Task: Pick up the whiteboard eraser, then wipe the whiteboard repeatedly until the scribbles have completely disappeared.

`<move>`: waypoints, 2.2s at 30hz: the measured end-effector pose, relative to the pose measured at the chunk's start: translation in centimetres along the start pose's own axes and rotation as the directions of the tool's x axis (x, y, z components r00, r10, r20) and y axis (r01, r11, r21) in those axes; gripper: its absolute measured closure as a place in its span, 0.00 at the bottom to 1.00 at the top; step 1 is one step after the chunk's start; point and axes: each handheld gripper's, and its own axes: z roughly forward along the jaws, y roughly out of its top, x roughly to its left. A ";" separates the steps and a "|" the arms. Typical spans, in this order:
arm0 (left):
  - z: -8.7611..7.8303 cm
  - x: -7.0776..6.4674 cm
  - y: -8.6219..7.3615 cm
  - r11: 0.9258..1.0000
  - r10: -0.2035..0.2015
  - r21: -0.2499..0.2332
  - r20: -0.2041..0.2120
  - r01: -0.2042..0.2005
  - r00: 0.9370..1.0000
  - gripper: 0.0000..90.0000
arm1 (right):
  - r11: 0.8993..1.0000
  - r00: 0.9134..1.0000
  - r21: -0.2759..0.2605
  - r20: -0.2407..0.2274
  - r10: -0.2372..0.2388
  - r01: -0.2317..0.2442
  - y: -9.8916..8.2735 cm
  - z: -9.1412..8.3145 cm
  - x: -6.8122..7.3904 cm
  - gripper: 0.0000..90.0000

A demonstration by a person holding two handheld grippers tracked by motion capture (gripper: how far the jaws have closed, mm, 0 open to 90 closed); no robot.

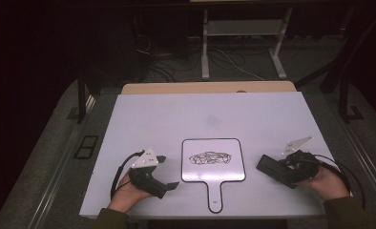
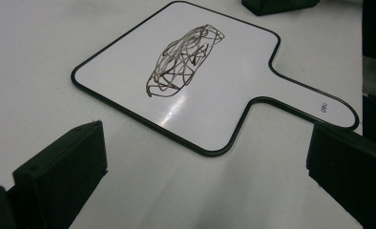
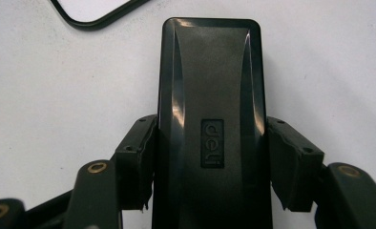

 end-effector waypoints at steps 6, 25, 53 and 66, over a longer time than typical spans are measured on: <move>-0.1 0.2 -0.1 1.000 -0.005 -0.010 0.007 0.006 1.000 0.00 | 0.999 0.999 -0.018 -0.011 0.030 -0.031 0.2 -0.4 -0.1 0.43; 0.0 0.3 -0.2 1.000 -0.009 -0.013 -0.003 0.009 1.000 0.00 | 0.997 0.998 -0.051 0.003 0.059 -0.059 1.3 -1.4 -0.1 0.43; -0.4 0.5 -0.4 0.998 -0.042 -0.041 -0.015 0.042 0.999 0.00 | 0.995 0.999 -0.102 -0.035 0.017 -0.020 7.0 -0.6 0.1 0.43; -0.3 0.3 -0.5 0.999 -0.035 -0.033 -0.029 0.034 0.999 0.00 | 0.996 0.999 -0.095 -0.044 -0.006 0.002 10.7 1.2 0.5 0.43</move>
